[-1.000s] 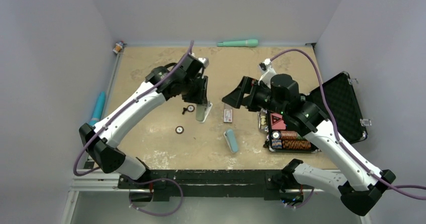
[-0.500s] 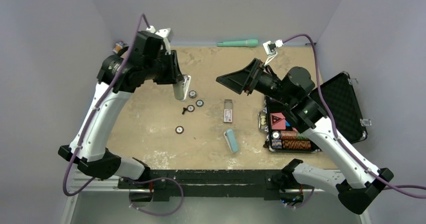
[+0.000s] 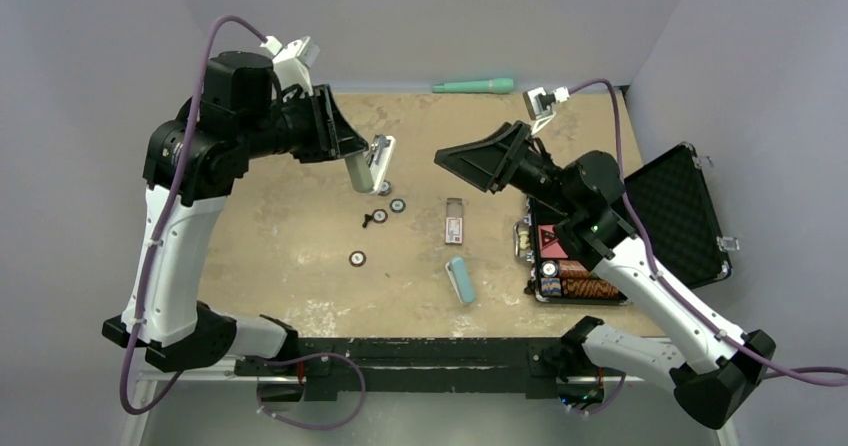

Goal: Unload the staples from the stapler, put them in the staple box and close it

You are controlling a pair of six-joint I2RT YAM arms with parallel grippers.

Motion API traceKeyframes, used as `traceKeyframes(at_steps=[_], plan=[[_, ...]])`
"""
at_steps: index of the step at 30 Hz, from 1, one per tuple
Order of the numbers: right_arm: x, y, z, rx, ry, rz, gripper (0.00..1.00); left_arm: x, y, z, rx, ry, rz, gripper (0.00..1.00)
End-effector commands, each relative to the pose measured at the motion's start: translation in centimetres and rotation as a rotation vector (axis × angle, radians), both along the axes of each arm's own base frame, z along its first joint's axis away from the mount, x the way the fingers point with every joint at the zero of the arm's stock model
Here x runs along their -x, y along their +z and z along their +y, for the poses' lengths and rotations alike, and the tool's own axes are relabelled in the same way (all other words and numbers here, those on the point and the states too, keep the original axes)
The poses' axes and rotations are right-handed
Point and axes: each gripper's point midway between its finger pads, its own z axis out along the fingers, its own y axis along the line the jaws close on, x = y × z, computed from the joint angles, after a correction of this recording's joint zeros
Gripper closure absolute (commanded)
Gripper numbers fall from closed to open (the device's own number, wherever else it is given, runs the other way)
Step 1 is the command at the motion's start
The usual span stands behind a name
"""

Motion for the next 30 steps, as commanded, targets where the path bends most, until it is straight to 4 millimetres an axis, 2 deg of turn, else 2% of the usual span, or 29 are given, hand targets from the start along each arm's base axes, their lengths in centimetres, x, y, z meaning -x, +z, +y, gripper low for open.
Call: traceKeyframes(at_steps=[1, 4, 8, 15, 22, 30], plan=[[3.4, 4.4, -2.1, -0.225, 0.065, -0.171, 0.01, 2.3, 5.9, -2.4, 0.219, -0.16, -0.108, 1.0], [4.1, 5.0, -2.4, -0.254, 0.093, -0.214, 0.01, 3.3, 8.4, -3.5, 0.313, -0.239, -0.152, 1.0], [4.5, 6.2, -2.4, -0.266, 0.103, -0.263, 0.01, 4.4, 10.4, -4.2, 0.378, -0.303, -0.179, 1.0], [3.3, 6.7, -1.4, -0.272, 0.119, -0.255, 0.01, 6.0, 13.5, -4.9, 0.474, -0.397, -0.243, 1.0], [2.5, 6.8, -0.3, -0.262, 0.147, -0.251, 0.01, 6.2, 14.3, -5.1, 0.509, -0.407, -0.246, 1.0], [1.7, 7.0, 0.7, -0.255, 0.162, -0.253, 0.04, 5.4, 13.8, -5.5, 0.523, -0.396, -0.218, 1.0]])
